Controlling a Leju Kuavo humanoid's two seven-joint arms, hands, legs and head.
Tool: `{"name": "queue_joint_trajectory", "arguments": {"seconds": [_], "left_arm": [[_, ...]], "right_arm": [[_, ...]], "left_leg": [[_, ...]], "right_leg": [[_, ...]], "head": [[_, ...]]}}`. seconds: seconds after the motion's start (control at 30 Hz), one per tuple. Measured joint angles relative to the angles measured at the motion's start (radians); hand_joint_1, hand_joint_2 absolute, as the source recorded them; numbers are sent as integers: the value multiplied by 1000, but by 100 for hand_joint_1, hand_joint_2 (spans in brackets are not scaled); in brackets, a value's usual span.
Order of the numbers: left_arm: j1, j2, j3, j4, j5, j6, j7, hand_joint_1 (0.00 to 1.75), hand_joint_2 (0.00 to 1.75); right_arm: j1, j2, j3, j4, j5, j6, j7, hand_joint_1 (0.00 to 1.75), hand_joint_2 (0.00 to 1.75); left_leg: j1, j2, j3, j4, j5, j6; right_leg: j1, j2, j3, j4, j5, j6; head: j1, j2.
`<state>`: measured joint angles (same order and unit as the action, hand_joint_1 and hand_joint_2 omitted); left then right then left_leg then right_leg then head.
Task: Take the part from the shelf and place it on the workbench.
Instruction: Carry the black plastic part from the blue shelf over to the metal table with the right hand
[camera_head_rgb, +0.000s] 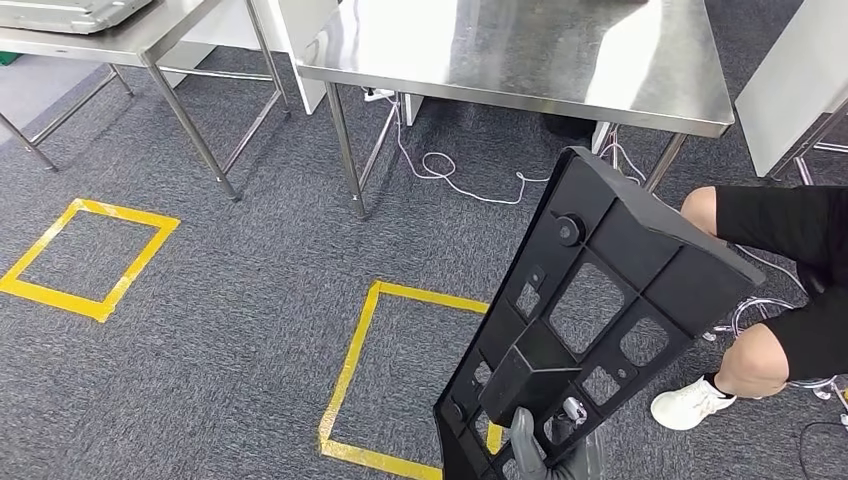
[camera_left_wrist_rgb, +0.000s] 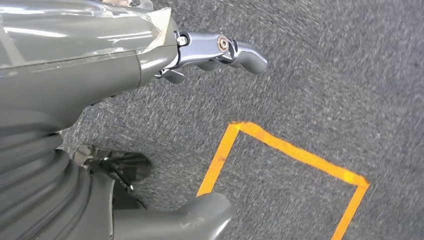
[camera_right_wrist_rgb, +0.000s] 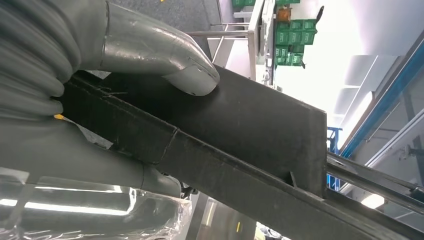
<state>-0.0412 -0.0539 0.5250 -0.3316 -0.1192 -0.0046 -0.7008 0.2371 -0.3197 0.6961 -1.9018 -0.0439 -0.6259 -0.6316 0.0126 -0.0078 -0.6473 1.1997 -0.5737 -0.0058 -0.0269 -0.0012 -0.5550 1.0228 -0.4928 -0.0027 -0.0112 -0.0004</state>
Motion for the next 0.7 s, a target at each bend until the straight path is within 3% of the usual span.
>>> {"name": "queue_joint_trajectory", "arguments": {"seconds": [0.07, 0.1, 0.17, 0.23, 0.33, 0.4, 0.47, 0.53, 0.57, 0.6, 0.63, 0.7], "left_arm": [[6, 0, 0, -1, 1, 5, 0, 0, 175], [8, 0, 0, -1, 1, 6, 0, 0, 175], [9, 1, 0, -4, 0, 7, 0, 0, 175], [7, 2, 0, -6, 0, 7, 0, 0, 175], [4, 4, 0, -8, -5, 6, 0, 0, 175], [3, 5, 0, -8, -8, 6, 0, 0, 175], [1, 6, 0, -8, -9, 5, 0, 0, 175], [-2, 6, 0, -8, -11, 4, 0, 0, 175], [-3, 6, 0, -8, -12, 4, 0, 0, 175], [-3, 7, 0, -8, -13, 4, 0, 0, 175], [-3, 6, 1, -8, -15, 4, 0, 0, 175], [-3, 6, 0, -8, -16, 3, 0, 0, 175]], "right_arm": [[3, 3, -1, 0, 2, 0, 1, 175, 175], [4, 4, -2, 0, 3, 0, 1, 175, 175], [4, 6, -3, 0, 3, 0, 1, 175, 175], [3, 10, -8, 0, 2, 0, 2, 175, 175], [2, 17, -20, 0, 3, 1, 7, 175, 175], [2, 22, -27, -2, 6, 2, 10, 175, 175], [2, 25, -34, -4, 8, 2, 11, 175, 175], [3, 27, -41, -5, 12, 2, 14, 175, 175], [5, 27, -44, -5, 16, 2, 16, 175, 175], [6, 28, -47, -5, 22, 1, 18, 175, 175], [7, 28, -50, -5, 31, -1, 19, 175, 175], [10, 29, -60, -6, 52, -8, 20, 175, 175]], "left_leg": [[1, 0, -61, 94, -21, -2], [1, 0, -69, 93, -5, 0], [0, 1, -31, -9, 68, 9], [-5, 4, 23, -127, 116, 19], [-17, 3, 41, -169, 113, 34], [-15, 2, 57, -186, 116, 48], [-11, 2, 75, -201, 117, 62], [-14, 2, 82, -201, 110, 70], [-15, 1, 86, -201, 106, 71], [-15, 0, 90, -201, 102, 70], [-14, -2, 97, -200, 96, 67], [-14, -6, 112, -199, 83, 59]], "right_leg": [[4, 0, 4, 0, -4, -6], [5, 0, 7, 0, -6, -7], [7, 1, 15, 0, -12, -7], [11, 1, 22, 0, -19, -1], [12, 0, 20, -4, -27, 14], [12, -2, 19, 6, -34, 21], [14, -2, -15, 84, -67, 18], [12, -1, -91, 213, -114, 12], [11, -1, -122, 258, -124, 15], [10, -1, -137, 270, -118, 21], [8, -1, -129, 240, -94, 31], [2, -1, -76, 113, -28, 50]], "head": [[0, 0], [0, 0], [0, 0], [0, 0], [1, 0], [2, 0], [5, 0], [7, 0], [7, 0], [8, 0], [9, 0], [11, 0]]}}
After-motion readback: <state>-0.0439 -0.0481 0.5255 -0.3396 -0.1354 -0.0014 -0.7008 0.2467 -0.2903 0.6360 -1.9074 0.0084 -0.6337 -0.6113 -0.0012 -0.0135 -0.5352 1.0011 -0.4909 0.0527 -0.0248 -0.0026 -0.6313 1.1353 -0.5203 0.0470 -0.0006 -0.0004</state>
